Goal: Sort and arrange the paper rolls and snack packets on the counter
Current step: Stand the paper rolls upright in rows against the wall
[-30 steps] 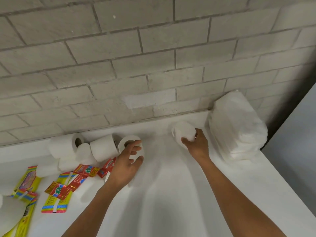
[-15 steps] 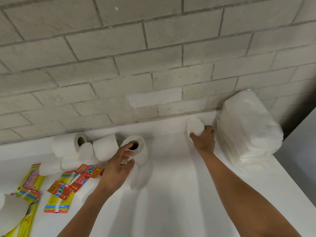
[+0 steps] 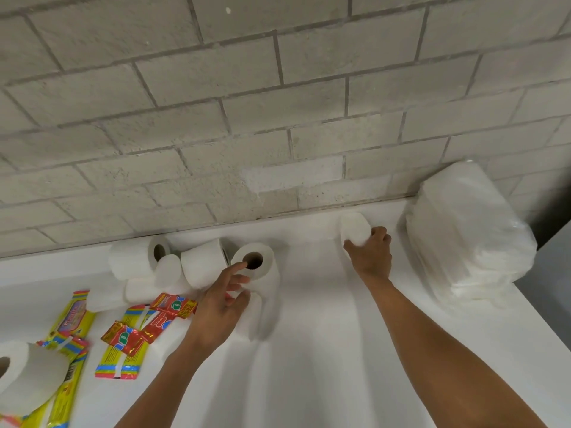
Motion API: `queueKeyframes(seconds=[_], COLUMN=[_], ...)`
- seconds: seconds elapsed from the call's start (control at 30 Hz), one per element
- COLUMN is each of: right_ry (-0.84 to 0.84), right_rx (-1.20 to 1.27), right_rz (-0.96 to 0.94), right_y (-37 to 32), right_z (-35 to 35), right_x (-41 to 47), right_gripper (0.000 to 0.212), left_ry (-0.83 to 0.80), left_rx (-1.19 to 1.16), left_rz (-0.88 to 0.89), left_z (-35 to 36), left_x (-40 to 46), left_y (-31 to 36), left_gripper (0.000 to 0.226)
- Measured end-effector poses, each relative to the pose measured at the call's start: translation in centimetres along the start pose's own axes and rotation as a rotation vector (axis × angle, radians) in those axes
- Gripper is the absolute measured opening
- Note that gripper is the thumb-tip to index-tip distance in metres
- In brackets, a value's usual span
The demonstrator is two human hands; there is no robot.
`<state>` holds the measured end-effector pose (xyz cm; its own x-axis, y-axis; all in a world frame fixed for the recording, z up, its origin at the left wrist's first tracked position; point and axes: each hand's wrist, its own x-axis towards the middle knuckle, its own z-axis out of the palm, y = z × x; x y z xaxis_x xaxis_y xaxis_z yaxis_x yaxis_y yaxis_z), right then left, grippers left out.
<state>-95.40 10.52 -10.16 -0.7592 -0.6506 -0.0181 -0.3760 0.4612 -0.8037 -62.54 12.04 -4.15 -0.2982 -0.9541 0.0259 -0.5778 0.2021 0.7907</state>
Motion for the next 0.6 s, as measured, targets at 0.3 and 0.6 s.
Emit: queueKeyframes(seconds=[0.3,0.6], right_ry=[-0.091,-0.130], right_rx=[0.051,0.082], right_rz=[0.049,0.094], right_y=[0.2,0.3], right_z=[-0.5,-1.1], right_x=[-1.6,-7.1], right_gripper=[0.101,0.104], left_ry=[0.054,0.425], left_rx=[0.083,0.363], left_rz=[-0.017,-0.239], left_z=[-2.0,-6.8], left_x=[0.4,2.0], left_y=[-1.4,-4.9], left_gripper=[0.042,0.062])
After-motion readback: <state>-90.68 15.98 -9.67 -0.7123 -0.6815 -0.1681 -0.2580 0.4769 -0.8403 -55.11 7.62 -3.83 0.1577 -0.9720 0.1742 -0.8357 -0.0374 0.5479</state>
